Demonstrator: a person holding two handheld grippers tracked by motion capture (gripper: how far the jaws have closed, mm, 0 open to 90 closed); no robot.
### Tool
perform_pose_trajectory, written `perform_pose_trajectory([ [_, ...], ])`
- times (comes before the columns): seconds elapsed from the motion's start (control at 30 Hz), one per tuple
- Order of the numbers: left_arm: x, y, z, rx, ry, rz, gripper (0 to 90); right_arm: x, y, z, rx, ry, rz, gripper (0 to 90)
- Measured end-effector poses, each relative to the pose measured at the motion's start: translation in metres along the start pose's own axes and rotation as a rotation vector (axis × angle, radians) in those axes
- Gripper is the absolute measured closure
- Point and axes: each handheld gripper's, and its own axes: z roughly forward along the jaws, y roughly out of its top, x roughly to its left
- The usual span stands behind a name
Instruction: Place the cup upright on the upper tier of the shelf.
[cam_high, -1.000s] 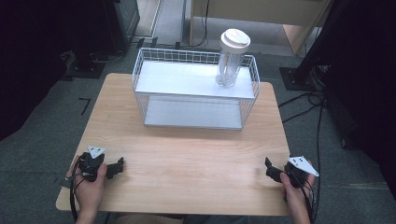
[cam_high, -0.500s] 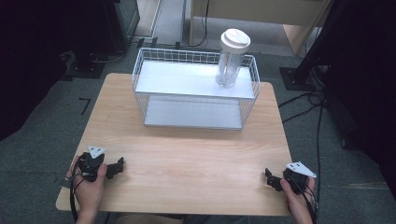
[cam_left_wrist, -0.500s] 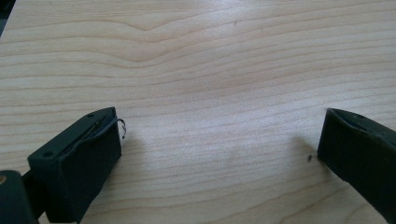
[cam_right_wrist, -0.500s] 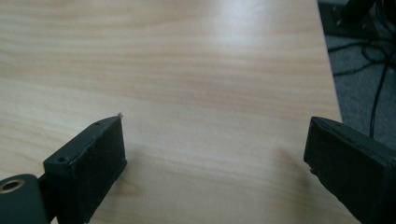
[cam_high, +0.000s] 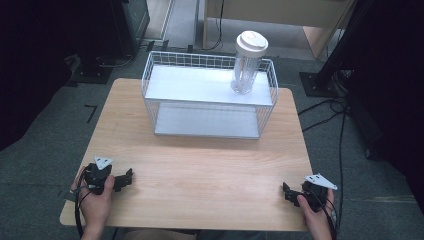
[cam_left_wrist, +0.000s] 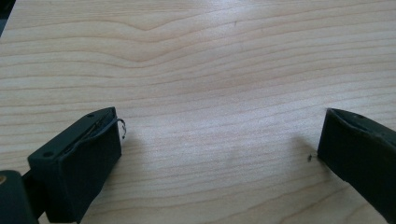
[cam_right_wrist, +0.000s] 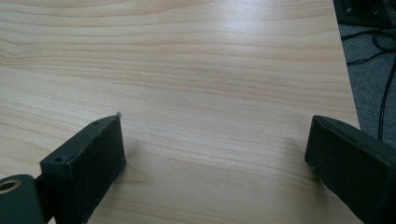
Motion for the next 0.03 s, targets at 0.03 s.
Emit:
perform_pose_trajectory([
  [0.03, 0.0000, 0.0000, 0.0000, 0.000, 0.000, 0.000, 0.0, 0.0006, 0.0000, -0.0001, 0.004, -0.009, 0.010, 3.8],
])
